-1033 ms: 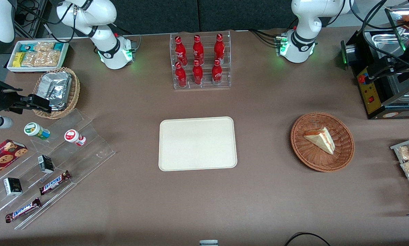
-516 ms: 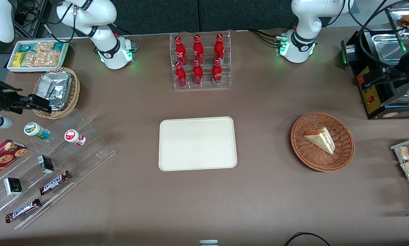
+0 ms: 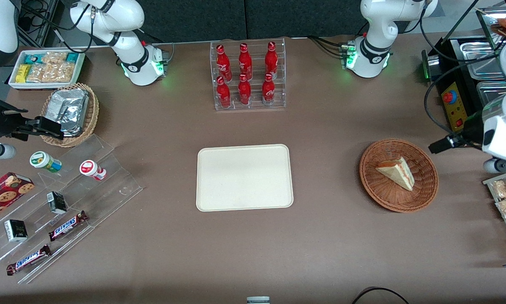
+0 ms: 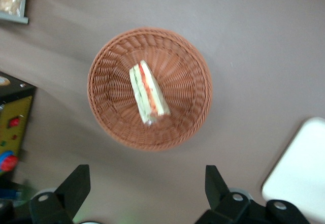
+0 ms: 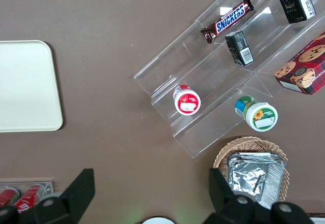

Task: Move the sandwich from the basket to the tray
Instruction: 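Move the open left gripper down over the sandwich in the wicker basket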

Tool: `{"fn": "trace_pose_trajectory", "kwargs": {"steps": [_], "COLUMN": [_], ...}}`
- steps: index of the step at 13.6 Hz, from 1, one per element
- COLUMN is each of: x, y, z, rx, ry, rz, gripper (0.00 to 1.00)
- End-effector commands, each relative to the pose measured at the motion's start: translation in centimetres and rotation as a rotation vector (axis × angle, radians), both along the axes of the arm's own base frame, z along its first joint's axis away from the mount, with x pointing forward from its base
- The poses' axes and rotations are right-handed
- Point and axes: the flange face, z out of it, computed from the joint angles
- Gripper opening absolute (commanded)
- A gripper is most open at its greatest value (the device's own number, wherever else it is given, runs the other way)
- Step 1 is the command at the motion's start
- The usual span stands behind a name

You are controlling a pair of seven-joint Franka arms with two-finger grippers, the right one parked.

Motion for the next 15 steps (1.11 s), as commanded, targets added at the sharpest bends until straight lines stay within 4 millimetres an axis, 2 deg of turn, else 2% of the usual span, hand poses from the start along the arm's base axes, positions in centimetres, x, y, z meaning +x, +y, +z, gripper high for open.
{"fn": "trace_pose_trajectory", "kwargs": {"steps": [1, 5, 10, 13, 15], "x": [-0.9, -2.2, -4.9, -5.9, -6.0], "y": [0.2, 0.3, 0.2, 0.2, 0.2], "z": [-3.9, -10.2, -17.2, -19.2, -19.3], "rx": [0.038, 0.049, 0.049, 0.051, 0.053], "ry": [-0.037, -0.079, -0.086, -0.092, -0.095], "rz": [0.178, 0.301, 0.338, 0.412, 0.467], "gripper": [1.0, 1.0, 1.0, 1.0, 1.0]}}
